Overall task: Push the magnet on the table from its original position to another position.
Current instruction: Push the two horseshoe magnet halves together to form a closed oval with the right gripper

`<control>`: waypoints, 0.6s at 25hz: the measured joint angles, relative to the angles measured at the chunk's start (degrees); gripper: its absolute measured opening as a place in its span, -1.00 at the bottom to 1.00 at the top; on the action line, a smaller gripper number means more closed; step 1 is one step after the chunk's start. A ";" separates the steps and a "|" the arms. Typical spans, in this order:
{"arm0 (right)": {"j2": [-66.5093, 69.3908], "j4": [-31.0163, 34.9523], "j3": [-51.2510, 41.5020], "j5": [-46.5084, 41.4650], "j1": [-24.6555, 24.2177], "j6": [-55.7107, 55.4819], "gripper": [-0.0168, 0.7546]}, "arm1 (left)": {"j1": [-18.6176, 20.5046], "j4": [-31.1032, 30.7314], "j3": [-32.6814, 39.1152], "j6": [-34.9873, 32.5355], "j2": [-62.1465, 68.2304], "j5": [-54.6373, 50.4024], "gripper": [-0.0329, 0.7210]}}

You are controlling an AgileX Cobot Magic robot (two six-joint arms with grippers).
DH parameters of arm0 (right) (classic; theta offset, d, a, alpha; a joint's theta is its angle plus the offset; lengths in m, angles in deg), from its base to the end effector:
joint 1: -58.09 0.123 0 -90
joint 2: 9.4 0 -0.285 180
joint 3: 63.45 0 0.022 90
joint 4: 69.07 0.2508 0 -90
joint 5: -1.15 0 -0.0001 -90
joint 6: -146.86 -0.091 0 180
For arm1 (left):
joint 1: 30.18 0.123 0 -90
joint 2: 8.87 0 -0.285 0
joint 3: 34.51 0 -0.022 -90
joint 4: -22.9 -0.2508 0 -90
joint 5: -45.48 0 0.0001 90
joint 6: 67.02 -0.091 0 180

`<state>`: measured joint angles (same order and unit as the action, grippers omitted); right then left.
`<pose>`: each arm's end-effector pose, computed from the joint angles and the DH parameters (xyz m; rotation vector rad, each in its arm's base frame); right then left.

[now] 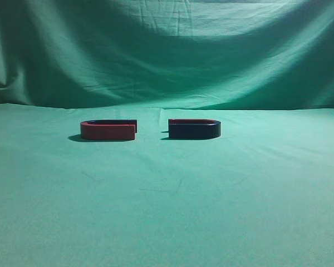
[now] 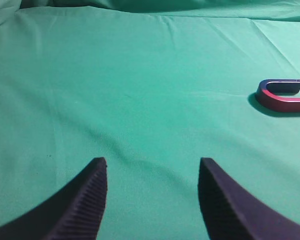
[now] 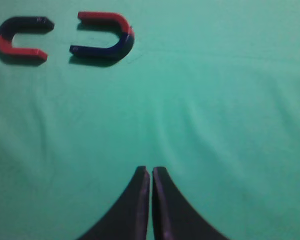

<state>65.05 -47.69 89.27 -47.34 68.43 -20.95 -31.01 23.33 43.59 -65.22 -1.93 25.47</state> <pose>0.2117 0.0639 0.2937 -0.2824 2.5731 0.4392 0.0529 -0.0010 0.1773 -0.0202 1.8335 -0.0396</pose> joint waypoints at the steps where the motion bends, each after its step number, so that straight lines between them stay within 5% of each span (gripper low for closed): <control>1: 2.65 0.00 2.05 -0.91 1.70 0.00 -0.96 | 0.00 0.00 0.00 0.00 0.00 0.00 0.07; 7: 17.27 -4.07 11.88 -2.03 8.87 -4.74 -0.96 | 0.00 0.00 0.00 0.00 0.00 0.00 0.07; 15: 38.81 -9.68 27.73 -2.25 12.69 -10.51 -0.96 | 0.00 0.00 0.00 0.00 0.00 0.00 0.07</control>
<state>103.86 -57.37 117.00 -49.58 81.12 -31.46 -31.01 23.33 43.59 -65.22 -1.93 25.47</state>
